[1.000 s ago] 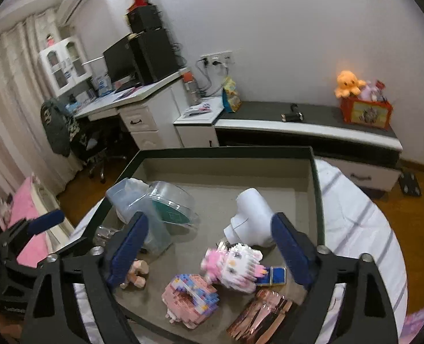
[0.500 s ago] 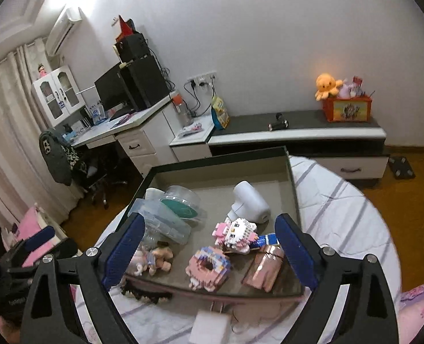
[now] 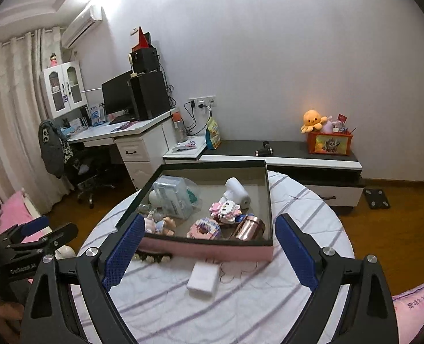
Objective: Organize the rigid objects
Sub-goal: 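Withdraw both tools from the tray back over the bed, then grasp the black hair clip with the left gripper while the right grasps the white charger, then lower the hair clip and white charger into the tray and open both grippers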
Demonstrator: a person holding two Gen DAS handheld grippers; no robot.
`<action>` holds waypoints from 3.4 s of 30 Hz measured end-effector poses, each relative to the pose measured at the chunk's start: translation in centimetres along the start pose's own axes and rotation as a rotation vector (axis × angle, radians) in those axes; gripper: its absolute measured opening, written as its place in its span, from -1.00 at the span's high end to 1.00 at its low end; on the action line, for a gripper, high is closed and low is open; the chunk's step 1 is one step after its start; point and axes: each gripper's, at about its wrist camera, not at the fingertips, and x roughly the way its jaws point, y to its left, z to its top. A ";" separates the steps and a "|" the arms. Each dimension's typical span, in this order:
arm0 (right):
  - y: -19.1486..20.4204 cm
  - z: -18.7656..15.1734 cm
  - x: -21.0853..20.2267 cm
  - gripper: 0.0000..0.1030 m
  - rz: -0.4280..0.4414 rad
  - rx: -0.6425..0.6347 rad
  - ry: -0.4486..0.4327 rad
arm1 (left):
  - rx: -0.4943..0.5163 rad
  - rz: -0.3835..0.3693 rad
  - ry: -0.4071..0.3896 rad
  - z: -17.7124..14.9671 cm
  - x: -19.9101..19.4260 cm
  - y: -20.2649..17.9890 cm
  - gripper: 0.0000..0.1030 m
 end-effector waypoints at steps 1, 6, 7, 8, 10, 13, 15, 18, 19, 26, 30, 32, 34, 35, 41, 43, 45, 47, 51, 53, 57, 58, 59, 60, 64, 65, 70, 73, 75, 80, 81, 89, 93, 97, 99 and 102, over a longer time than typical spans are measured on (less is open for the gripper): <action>0.1 -0.2 -0.3 -0.82 0.001 -0.001 -0.003 | -0.002 0.003 0.004 -0.4 -0.2 0.1 -1.00; 0.8 -1.3 -1.7 -0.82 -0.004 -0.020 -0.003 | -0.007 0.017 -0.001 -1.7 -1.6 0.2 -1.00; 0.9 -1.6 -1.8 -0.82 -0.005 -0.022 -0.002 | -0.009 0.021 -0.008 -2.0 -2.0 0.2 -1.00; 1.0 -1.9 -1.9 -0.82 -0.006 -0.024 0.000 | -0.012 0.019 -0.009 -2.3 -2.2 0.2 -1.00; 1.1 -2.3 -2.1 -0.82 -0.009 -0.024 0.007 | -0.018 0.011 -0.008 -2.6 -2.5 0.1 -1.00; 1.4 -2.5 -2.4 -0.82 -0.014 -0.027 0.009 | -0.018 0.005 -0.005 -3.1 -2.9 -0.2 -1.00; 1.4 -2.6 -2.5 -0.82 -0.012 -0.027 0.004 | -0.010 0.001 -0.006 -3.3 -3.2 -0.5 -1.00; 1.5 -2.8 -2.8 -0.82 -0.011 -0.030 0.001 | -0.007 -0.003 -0.007 -3.4 -3.4 -0.8 -1.00; 1.5 -2.8 -2.8 -0.82 -0.010 -0.029 0.002 | -0.007 -0.006 -0.008 -3.4 -3.5 -0.9 -1.00; 1.6 -3.0 -3.3 -0.82 -0.019 -0.027 0.002 | -0.006 -0.007 -0.009 -3.5 -3.8 -1.0 -1.00; 1.5 -2.9 -3.4 -0.82 -0.030 -0.026 0.005 | -0.006 -0.007 -0.004 -3.6 -3.9 -1.1 -1.00; 1.4 -2.9 -3.3 -0.82 -0.033 -0.025 0.008 | -0.006 -0.007 -0.002 -3.6 -3.8 -1.1 -1.00; 1.4 -2.8 -3.2 -0.82 -0.035 -0.024 0.013 | -0.006 -0.008 0.001 -3.7 -3.8 -1.1 -1.00; 1.4 -2.8 -3.1 -0.82 -0.036 -0.024 0.016 | -0.005 -0.006 0.002 -3.7 -3.8 -1.1 -1.00; 0.9 -3.1 -1.9 -0.82 -0.045 -0.018 0.046 | -0.003 -0.005 0.026 -4.1 -3.0 -1.0 -1.00; 0.7 -3.3 -1.3 -0.82 -0.048 -0.016 0.060 | -0.002 -0.004 0.043 -4.1 -2.0 -0.9 -1.00; 0.3 -3.6 -0.4 -0.82 -0.056 -0.012 0.082 | -0.003 -0.004 0.060 -4.3 -1.2 -0.9 -1.00; -0.1 -4.0 0.7 -0.82 -0.062 -0.006 0.108 | -0.002 -0.005 0.079 -4.5 -0.2 -1.1 -1.00; -1.0 -5.2 3.5 -0.82 -0.078 0.014 0.185 | -0.001 -0.007 0.133 -5.0 2.4 -1.4 -1.00; -1.3 -6.0 5.3 -0.82 -0.080 0.020 0.230 | -0.001 -0.012 0.164 -5.2 4.0 -1.6 -1.00; -1.8 -7.2 8.5 -0.82 -0.081 0.028 0.305 | 0.009 -0.016 0.216 -5.4 7.3 -2.3 -1.00; -1.9 -7.3 8.9 -0.82 -0.080 0.029 0.314 | 0.007 -0.021 0.234 -5.4 8.2 -2.4 -1.00; -2.0 -7.5 9.7 -0.82 -0.076 0.031 0.329 | 0.004 -0.024 0.251 -5.5 9.1 -2.5 -1.00; -2.1 -7.6 10.1 -0.82 -0.072 0.032 0.339 | 0.002 -0.025 0.266 -5.6 9.9 -2.5 -1.00; -2.0 -7.9 11.5 -0.82 -0.053 0.029 0.365 | -0.009 -0.028 0.314 -5.6 12.5 -2.7 -1.00; -2.0 -8.0 11.9 -0.82 -0.049 0.028 0.373 | -0.010 -0.027 0.322 -5.5 13.1 -2.8 -1.00; -2.1 -8.1 13.7 -0.82 -0.027 0.041 0.398 | -0.005 -0.007 0.347 -5.0 15.3 -3.2 -0.99; -1.8 -8.2 14.5 -0.82 -0.023 0.023 0.415 | -0.004 0.018 0.363 -4.9 16.4 -3.2 -0.99; -1.8 -8.3 14.7 -0.81 -0.018 0.011 0.417 | 0.006 0.034 0.364 -4.7 16.9 -3.5 -0.99; -1.5 -8.6 14.4 -0.48 -0.019 -0.053 0.410 | 0.036 0.049 0.372 -4.6 17.8 -4.6 -1.00; -1.3 -8.8 14.3 -0.31 -0.045 -0.080 0.412 | 0.042 0.049 0.373 -4.6 17.9 -4.9 -1.00; -1.5 -8.8 13.7 -0.10 -0.056 -0.104 0.409 | 0.047 0.060 0.357 -4.5 18.4 -6.0 -0.99; -1.4 -8.6 13.5 0.21 -0.030 -0.086 0.402 | 0.036 0.046 0.343 -4.5 17.9 -5.5 -0.87; -1.8 -8.6 12.9 0.21 -0.017 -0.067 0.403 | 0.039 0.032 0.332 -5.1 16.7 -4.9 -0.86; -2.1 -8.6 12.4 0.21 -0.010 -0.052 0.399 | 0.037 0.024 0.330 -5.4 15.9 -4.6 -0.86; -2.3 -8.3 11.5 0.21 0.011 -0.029 0.386 | 0.035 0.022 0.318 -5.3 14.7 -4.0 -0.86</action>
